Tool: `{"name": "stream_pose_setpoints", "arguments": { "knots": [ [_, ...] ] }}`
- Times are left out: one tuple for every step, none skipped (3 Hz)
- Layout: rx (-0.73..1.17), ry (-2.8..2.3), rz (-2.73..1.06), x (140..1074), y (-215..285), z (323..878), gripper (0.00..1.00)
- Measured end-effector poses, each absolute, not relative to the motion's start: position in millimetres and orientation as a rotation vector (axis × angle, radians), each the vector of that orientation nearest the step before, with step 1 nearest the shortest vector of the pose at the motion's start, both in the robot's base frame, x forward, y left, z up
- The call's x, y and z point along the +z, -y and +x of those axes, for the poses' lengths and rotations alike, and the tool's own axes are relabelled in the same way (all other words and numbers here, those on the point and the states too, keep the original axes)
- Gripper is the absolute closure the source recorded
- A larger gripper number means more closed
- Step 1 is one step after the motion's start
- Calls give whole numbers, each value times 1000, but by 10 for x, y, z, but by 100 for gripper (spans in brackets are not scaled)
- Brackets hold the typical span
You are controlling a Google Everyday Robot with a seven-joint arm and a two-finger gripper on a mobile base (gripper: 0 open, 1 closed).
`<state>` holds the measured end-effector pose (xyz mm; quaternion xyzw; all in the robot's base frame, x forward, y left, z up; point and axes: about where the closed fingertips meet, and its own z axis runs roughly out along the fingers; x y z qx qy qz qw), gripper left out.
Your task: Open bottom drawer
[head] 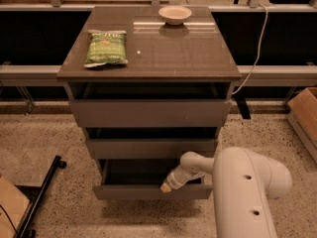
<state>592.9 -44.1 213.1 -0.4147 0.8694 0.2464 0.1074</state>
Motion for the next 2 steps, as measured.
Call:
{"name": "stream_pose_setpoints", "arguments": {
  "knots": [
    [727, -2560, -1219, 2133, 439, 5927, 100],
    [727, -2560, -1219, 2133, 439, 5927, 82]
  ]
}}
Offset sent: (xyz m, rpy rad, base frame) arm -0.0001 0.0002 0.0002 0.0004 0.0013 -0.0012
